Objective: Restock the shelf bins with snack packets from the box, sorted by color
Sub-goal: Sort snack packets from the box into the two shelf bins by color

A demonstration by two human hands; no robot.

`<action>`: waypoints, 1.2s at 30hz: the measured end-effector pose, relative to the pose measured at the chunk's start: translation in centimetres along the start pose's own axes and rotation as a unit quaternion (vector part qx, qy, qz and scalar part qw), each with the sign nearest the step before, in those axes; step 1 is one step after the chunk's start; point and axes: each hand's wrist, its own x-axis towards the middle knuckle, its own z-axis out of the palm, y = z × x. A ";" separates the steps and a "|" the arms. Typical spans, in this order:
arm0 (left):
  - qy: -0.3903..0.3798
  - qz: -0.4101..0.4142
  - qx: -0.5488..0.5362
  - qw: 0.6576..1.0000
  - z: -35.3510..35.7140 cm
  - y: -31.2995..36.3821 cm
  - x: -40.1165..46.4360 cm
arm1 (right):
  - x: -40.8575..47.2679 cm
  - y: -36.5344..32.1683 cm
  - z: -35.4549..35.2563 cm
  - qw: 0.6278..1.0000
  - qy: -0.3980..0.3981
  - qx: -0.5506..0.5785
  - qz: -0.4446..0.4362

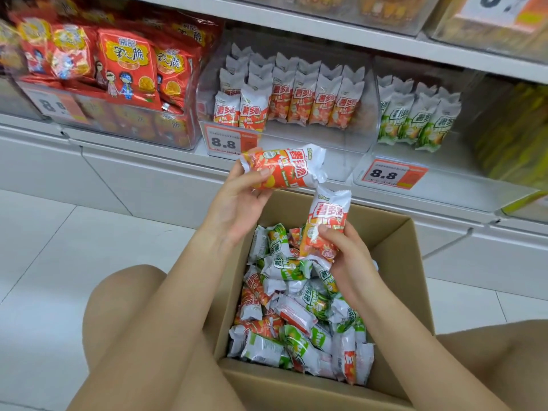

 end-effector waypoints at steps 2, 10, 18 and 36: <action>0.002 -0.003 -0.003 1.000 0.3 0.0 0.0 | -0.1 -0.3 0.0 1.000 -0.004 0.005 -0.001; -0.028 -0.067 0.059 0.996 0.2 -0.7 -0.1 | 0.2 -0.9 0.3 0.999 0.029 -0.018 -0.021; -0.095 -0.062 0.331 0.937 0.8 -2.0 -1.0 | 0.9 -2.2 1.9 0.993 0.062 -0.055 -0.081; -0.128 -0.034 0.268 0.954 4.4 -0.3 -2.6 | -0.4 -5.2 3.7 0.992 -0.017 -0.071 -0.101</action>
